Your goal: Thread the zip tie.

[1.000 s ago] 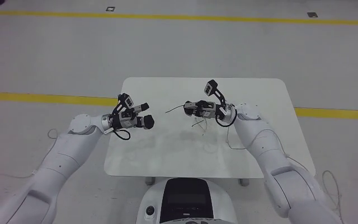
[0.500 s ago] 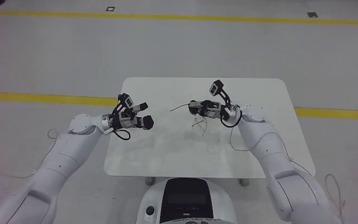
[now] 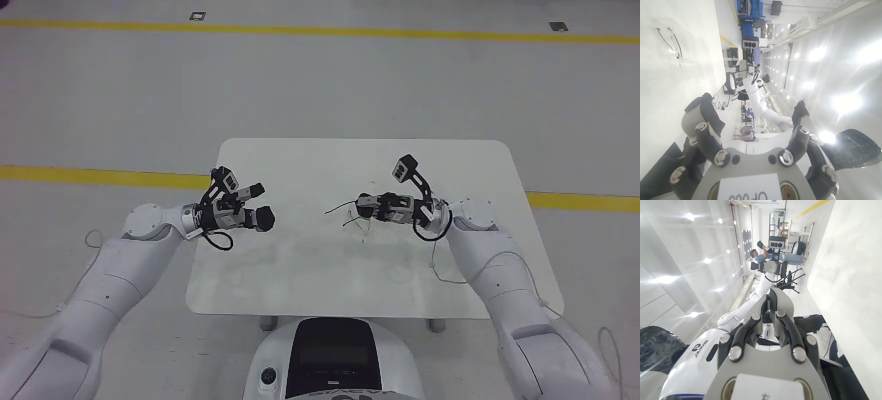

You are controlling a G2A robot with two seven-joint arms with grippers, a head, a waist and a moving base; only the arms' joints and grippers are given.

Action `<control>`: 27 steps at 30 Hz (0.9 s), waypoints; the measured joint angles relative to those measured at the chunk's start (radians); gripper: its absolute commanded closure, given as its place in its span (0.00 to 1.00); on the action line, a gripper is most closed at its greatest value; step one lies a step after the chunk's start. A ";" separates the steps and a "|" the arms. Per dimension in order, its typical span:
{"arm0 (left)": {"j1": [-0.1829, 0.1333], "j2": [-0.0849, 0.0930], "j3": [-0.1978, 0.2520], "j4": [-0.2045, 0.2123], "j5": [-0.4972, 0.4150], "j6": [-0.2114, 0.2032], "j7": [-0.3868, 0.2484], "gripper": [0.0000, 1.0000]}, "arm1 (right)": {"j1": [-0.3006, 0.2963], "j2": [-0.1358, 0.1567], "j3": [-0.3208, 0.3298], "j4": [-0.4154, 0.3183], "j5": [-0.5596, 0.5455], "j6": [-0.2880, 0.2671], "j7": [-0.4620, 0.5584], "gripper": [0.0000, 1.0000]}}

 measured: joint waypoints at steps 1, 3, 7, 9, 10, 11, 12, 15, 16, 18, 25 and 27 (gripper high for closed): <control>0.000 0.000 0.000 0.000 0.000 0.000 0.000 0.00 | 0.000 0.000 0.001 0.001 0.001 0.000 0.000 1.00; 0.000 0.000 0.000 0.000 0.000 0.000 0.000 0.00 | 0.000 -0.001 0.001 0.001 0.002 0.001 0.000 1.00; 0.000 0.000 0.000 0.000 0.000 0.000 0.000 0.00 | 0.000 -0.001 0.001 0.001 0.002 0.001 0.000 1.00; 0.000 0.000 0.000 0.000 0.000 0.000 0.000 0.00 | 0.000 -0.001 0.001 0.001 0.002 0.001 0.000 1.00; 0.000 0.000 0.000 0.000 0.000 0.000 0.000 0.00 | -0.002 -0.001 0.001 -0.001 0.001 0.001 -0.003 1.00; 0.000 0.000 0.000 0.000 0.000 0.000 0.000 0.00 | -0.007 0.000 0.002 -0.007 0.002 0.004 -0.013 1.00; 0.000 0.000 0.000 0.000 0.000 0.000 0.000 0.00 | -0.015 0.001 0.005 -0.015 0.005 0.008 -0.025 1.00; 0.000 0.000 0.000 0.000 0.000 0.000 0.000 0.00 | -0.037 0.013 0.032 -0.027 0.027 0.012 -0.024 1.00; 0.000 0.000 0.000 0.000 0.000 0.000 0.000 0.00 | -0.045 0.019 0.046 -0.027 0.037 0.011 -0.012 1.00; 0.000 0.000 0.000 0.000 0.000 0.000 0.000 0.00 | -0.058 0.027 0.067 -0.026 0.053 0.008 -0.001 1.00; 0.000 0.000 0.000 0.000 0.000 0.000 0.000 0.00 | -0.102 0.060 0.103 -0.045 0.112 0.023 0.000 1.00; 0.000 0.000 0.000 0.000 0.000 0.000 0.000 0.00 | -0.106 0.066 0.103 -0.049 0.123 0.025 0.000 1.00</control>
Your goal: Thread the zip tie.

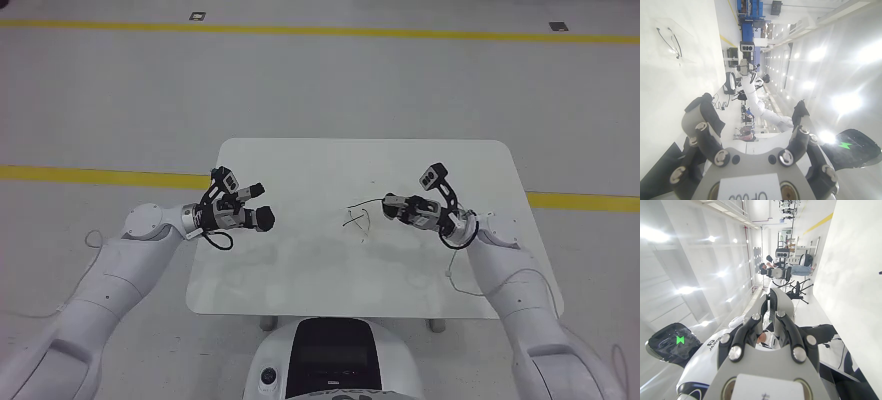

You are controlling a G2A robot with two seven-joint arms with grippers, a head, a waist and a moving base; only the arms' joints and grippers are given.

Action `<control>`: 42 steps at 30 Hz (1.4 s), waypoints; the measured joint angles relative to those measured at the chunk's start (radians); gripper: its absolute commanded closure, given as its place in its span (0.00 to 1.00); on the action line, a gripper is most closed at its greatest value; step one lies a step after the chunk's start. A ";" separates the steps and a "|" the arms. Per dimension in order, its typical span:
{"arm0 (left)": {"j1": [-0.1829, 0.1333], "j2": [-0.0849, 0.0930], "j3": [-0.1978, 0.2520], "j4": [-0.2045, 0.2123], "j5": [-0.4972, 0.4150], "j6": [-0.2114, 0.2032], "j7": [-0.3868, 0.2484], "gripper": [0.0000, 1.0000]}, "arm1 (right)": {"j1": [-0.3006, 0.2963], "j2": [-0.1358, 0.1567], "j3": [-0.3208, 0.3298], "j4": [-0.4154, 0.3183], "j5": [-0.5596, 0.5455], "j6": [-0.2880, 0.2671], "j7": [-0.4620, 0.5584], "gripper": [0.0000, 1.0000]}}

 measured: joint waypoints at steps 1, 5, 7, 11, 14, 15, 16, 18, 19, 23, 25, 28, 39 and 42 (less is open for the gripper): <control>0.000 0.000 0.000 0.000 0.000 0.000 0.000 0.00 | -0.001 0.002 0.000 -0.001 0.003 0.000 0.000 1.00; 0.000 0.000 0.000 0.000 0.000 0.000 0.000 0.00 | -0.001 0.003 0.000 -0.001 0.004 -0.001 0.000 1.00; 0.000 0.000 0.000 0.000 0.000 0.000 0.000 0.00 | -0.001 0.003 0.000 -0.001 0.003 -0.001 0.000 1.00; 0.001 0.000 0.002 -0.007 0.006 -0.002 0.002 0.00 | -0.010 0.002 -0.003 -0.016 0.004 0.003 -0.015 1.00; -0.002 0.001 0.009 -0.050 0.097 -0.020 -0.013 0.00 | -0.029 0.001 -0.016 -0.058 0.020 0.016 -0.027 1.00; -0.004 0.001 0.009 -0.061 0.127 -0.020 -0.024 0.00 | -0.031 0.000 -0.021 -0.067 0.026 0.019 -0.024 1.00; -0.006 -0.001 0.009 -0.071 0.163 -0.020 -0.031 0.00 | -0.032 -0.001 -0.027 -0.077 0.034 0.021 -0.019 1.00; -0.012 -0.008 0.016 -0.079 0.220 -0.019 -0.027 0.00 | -0.034 -0.003 -0.038 -0.087 0.049 0.026 -0.009 1.00; -0.019 -0.015 0.024 -0.083 0.255 -0.019 -0.021 0.00 | -0.035 -0.005 -0.049 -0.092 0.061 0.031 -0.002 1.00; -0.038 -0.041 0.040 -0.067 0.271 -0.019 -0.020 0.00 | -0.033 -0.011 -0.087 -0.092 0.068 0.024 -0.006 1.00; -0.039 -0.042 0.039 -0.064 0.270 -0.019 -0.011 0.00 | -0.032 -0.011 -0.088 -0.090 0.063 0.017 -0.008 1.00; -0.038 -0.041 0.039 -0.065 0.270 -0.019 -0.011 0.00 | -0.032 -0.011 -0.087 -0.091 0.063 0.018 -0.008 1.00; -0.044 -0.085 0.063 -0.070 0.156 -0.019 -0.070 0.00 | -0.031 -0.031 -0.168 -0.121 0.120 0.043 -0.032 1.00; -0.061 -0.110 0.078 -0.051 0.139 -0.019 -0.080 0.00 | -0.016 -0.040 -0.193 -0.101 0.146 0.040 -0.023 1.00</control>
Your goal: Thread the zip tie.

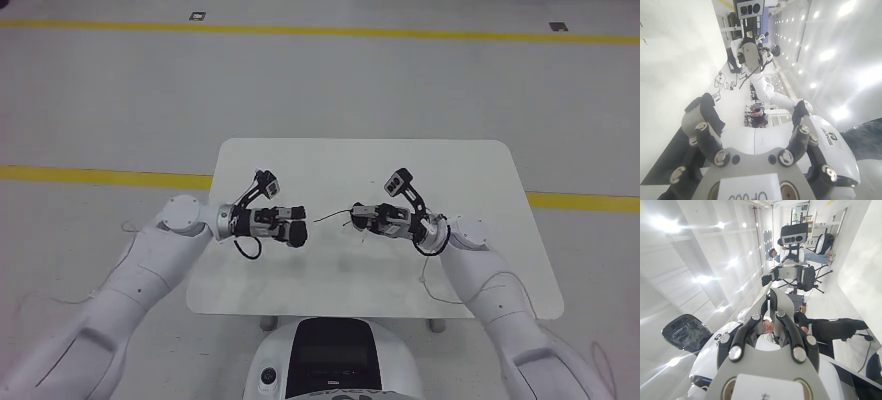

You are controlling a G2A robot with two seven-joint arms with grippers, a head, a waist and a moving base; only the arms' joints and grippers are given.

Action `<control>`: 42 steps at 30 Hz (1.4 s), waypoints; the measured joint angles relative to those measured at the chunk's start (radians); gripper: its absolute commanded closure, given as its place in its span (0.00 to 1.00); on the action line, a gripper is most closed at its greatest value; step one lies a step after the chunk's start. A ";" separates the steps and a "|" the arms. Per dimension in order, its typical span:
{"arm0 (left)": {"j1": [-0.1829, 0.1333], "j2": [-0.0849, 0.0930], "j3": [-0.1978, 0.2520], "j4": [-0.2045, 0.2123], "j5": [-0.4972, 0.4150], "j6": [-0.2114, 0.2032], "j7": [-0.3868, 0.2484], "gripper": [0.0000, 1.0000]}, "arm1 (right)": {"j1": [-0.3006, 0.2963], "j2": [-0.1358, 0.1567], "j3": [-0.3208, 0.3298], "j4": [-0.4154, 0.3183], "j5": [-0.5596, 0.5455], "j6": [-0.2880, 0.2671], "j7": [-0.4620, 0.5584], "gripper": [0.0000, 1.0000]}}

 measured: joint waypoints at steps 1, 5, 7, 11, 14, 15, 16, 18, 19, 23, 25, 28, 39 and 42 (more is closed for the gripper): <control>-0.007 -0.010 0.004 0.012 -0.004 0.000 0.000 0.00 | 0.004 -0.003 -0.008 0.008 0.015 -0.001 0.006 1.00; -0.021 -0.028 0.011 0.038 0.007 0.000 0.011 0.00 | 0.015 -0.008 -0.021 0.029 0.025 -0.017 0.011 1.00; -0.021 -0.028 0.011 0.037 0.007 0.000 0.011 0.00 | 0.015 -0.008 -0.021 0.029 0.024 -0.017 0.010 1.00; -0.015 -0.028 0.012 0.028 0.012 0.000 0.020 0.00 | 0.007 -0.008 -0.025 0.014 0.013 -0.011 -0.012 1.00; 0.006 -0.030 0.015 0.007 -0.003 0.003 0.030 0.00 | -0.009 -0.010 -0.038 -0.027 0.013 0.007 -0.050 1.00; 0.011 -0.032 0.016 0.005 -0.017 0.003 0.023 0.00 | -0.010 -0.012 -0.042 -0.033 0.017 0.010 -0.054 1.00; 0.016 -0.036 0.017 0.005 -0.039 0.001 0.015 0.00 | -0.011 -0.014 -0.048 -0.039 0.027 0.014 -0.057 1.00; 0.017 -0.042 0.018 0.011 -0.064 0.000 0.006 0.00 | -0.009 -0.017 -0.056 -0.038 0.038 0.022 -0.062 1.00; 0.015 -0.045 0.015 0.017 -0.067 0.000 0.007 0.00 | -0.006 -0.017 -0.058 -0.035 0.036 0.022 -0.074 1.00; 0.013 -0.047 0.013 0.021 -0.061 0.000 0.013 0.00 | -0.005 -0.017 -0.058 -0.034 0.032 0.020 -0.079 1.00; 0.016 -0.047 0.013 0.019 -0.061 0.005 0.020 0.00 | -0.007 -0.017 -0.059 -0.037 0.032 0.021 -0.082 1.00; 0.033 -0.047 0.012 -0.001 -0.049 0.017 0.066 0.00 | -0.026 -0.017 -0.061 -0.073 0.027 0.030 -0.120 1.00; 0.058 -0.055 -0.003 -0.002 -0.102 0.009 0.043 0.00 | -0.045 -0.013 -0.070 -0.118 0.017 0.048 -0.133 1.00; 0.059 -0.057 -0.007 0.001 -0.112 0.009 0.025 0.20 | -0.045 -0.012 -0.075 -0.121 -0.001 0.052 -0.138 1.00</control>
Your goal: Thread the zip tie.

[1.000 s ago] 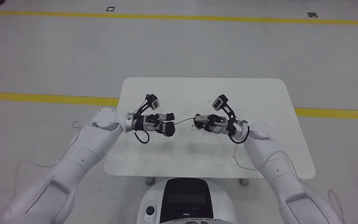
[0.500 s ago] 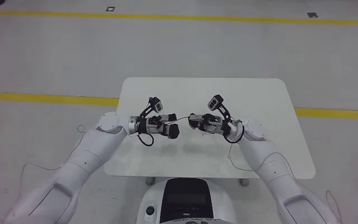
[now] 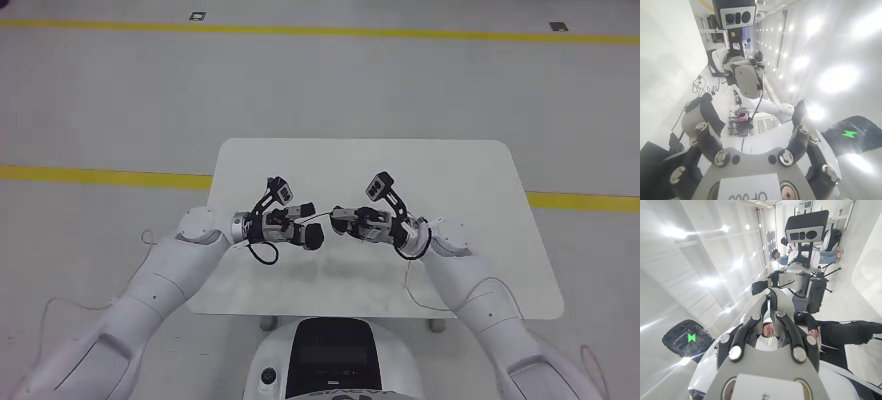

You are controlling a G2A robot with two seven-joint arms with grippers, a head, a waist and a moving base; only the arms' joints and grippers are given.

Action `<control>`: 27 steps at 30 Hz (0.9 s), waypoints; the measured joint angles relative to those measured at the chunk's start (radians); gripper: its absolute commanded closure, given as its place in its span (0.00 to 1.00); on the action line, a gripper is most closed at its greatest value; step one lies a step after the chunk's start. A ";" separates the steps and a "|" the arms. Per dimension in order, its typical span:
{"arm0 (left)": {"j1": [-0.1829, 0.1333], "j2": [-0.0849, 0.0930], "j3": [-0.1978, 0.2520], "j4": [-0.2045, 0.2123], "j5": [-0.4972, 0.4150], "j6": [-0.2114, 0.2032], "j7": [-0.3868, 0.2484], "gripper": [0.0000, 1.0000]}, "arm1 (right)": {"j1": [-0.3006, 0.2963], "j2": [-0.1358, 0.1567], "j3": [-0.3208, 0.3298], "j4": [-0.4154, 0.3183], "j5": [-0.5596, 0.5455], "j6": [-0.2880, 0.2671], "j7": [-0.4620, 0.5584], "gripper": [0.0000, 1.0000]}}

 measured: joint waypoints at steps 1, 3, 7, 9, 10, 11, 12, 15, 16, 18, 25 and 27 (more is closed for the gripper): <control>0.000 -0.001 -0.002 0.001 -0.005 0.000 -0.007 0.29 | 0.000 0.001 -0.002 -0.002 -0.008 0.002 -0.003 1.00; 0.000 -0.002 -0.004 0.004 -0.007 -0.001 -0.013 0.46 | 0.001 0.002 -0.004 -0.005 -0.020 0.006 -0.007 1.00; 0.000 -0.005 -0.008 0.009 -0.006 -0.002 -0.018 0.56 | 0.002 0.006 -0.006 -0.013 -0.051 0.020 -0.015 1.00; 0.000 -0.006 -0.010 0.011 -0.003 -0.002 -0.019 0.55 | 0.002 0.009 -0.005 -0.018 -0.065 0.026 -0.019 1.00; 0.000 -0.006 -0.011 0.012 -0.002 -0.003 -0.019 0.56 | 0.001 0.010 -0.004 -0.022 -0.073 0.028 -0.022 1.00; 0.000 -0.006 -0.012 0.014 0.000 -0.003 -0.019 0.57 | -0.001 0.012 -0.002 -0.025 -0.077 0.029 -0.024 1.00; 0.001 -0.007 -0.013 0.016 0.001 -0.004 -0.018 0.58 | -0.003 0.013 -0.001 -0.028 -0.081 0.032 -0.025 1.00; 0.003 -0.008 -0.015 0.020 0.006 -0.004 -0.015 0.63 | -0.007 0.018 0.004 -0.039 -0.098 0.050 -0.031 1.00; 0.003 -0.009 -0.016 0.020 0.008 -0.003 -0.014 0.63 | -0.008 0.020 0.005 -0.043 -0.109 0.055 -0.036 1.00; 0.003 -0.009 -0.017 0.021 0.012 -0.001 -0.013 0.62 | -0.011 0.023 0.007 -0.050 -0.123 0.061 -0.044 1.00; 0.005 -0.013 -0.019 0.029 0.027 0.002 -0.004 0.75 | -0.019 0.031 0.010 -0.070 -0.151 0.068 -0.055 1.00; 0.004 -0.015 -0.019 0.030 0.028 0.003 -0.004 0.78 | -0.021 0.033 0.011 -0.072 -0.157 0.068 -0.059 1.00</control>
